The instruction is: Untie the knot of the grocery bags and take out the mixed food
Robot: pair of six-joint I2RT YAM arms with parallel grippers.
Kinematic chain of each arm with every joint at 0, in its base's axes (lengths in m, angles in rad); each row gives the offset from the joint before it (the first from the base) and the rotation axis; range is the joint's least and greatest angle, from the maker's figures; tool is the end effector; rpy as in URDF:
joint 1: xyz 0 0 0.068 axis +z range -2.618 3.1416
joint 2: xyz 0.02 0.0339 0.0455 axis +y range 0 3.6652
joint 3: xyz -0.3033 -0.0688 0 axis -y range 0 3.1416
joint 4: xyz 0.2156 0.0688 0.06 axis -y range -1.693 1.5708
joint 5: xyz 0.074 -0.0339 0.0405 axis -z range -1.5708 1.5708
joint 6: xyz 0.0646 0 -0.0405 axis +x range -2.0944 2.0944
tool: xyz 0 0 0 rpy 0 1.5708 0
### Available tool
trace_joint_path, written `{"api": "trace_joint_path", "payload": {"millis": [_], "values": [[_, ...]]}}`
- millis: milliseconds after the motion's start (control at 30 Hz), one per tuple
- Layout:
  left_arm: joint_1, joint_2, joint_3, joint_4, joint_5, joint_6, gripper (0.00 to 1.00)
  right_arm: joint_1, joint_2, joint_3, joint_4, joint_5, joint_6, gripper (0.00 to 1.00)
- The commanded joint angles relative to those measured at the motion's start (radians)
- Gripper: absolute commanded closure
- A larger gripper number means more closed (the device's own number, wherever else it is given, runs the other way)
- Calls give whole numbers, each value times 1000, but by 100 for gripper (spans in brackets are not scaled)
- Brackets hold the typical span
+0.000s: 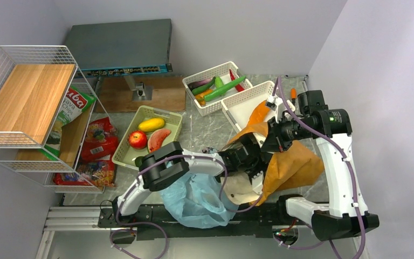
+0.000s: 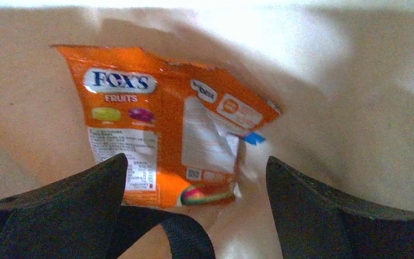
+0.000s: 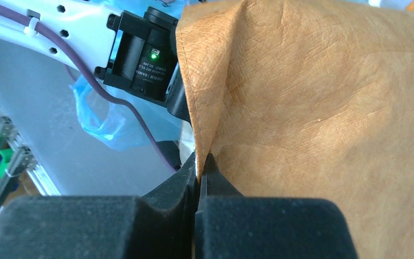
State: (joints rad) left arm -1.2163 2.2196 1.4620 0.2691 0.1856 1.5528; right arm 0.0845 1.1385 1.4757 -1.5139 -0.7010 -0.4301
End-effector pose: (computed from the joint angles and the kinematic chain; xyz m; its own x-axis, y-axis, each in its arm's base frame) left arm 0.1702 -0.4942 0.1861 0.9752 0.1962 -0.1025 0.1805 -0.4367 0.8813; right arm 0.1199 0.0520 0.4029 -0.7065 -0.3796 -0.5973 -0.6665 0.6406 0.3812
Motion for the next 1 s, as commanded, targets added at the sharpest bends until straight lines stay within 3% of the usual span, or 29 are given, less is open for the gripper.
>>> {"api": "trace_joint_path", "payload": {"millis": [0,100,200,300,367,500,567,733,833,967], "values": [[-9,-133,-95,-83,-48,71,1,40,-60,-5,173,-218,180,100],[-3,-121,-109,-68,-27,69,1,43,-70,-77,187,-266,235,100],[15,36,48,-130,-77,51,1,42,-70,-124,171,-284,244,100],[40,151,125,-62,-117,105,1,43,-88,-124,184,-249,266,100],[49,175,119,-12,-111,122,21,43,-80,-114,176,-233,276,100],[56,129,47,69,-92,85,82,41,-86,-88,188,-171,309,100],[53,69,-21,128,-92,41,100,41,-93,-75,206,-119,332,100],[62,-162,-250,325,-49,-103,100,41,-71,20,220,151,264,100],[85,-339,-348,300,23,-217,100,40,-50,54,223,387,136,100],[121,-496,-416,236,101,-357,100,39,-88,2,252,522,27,100]]}}
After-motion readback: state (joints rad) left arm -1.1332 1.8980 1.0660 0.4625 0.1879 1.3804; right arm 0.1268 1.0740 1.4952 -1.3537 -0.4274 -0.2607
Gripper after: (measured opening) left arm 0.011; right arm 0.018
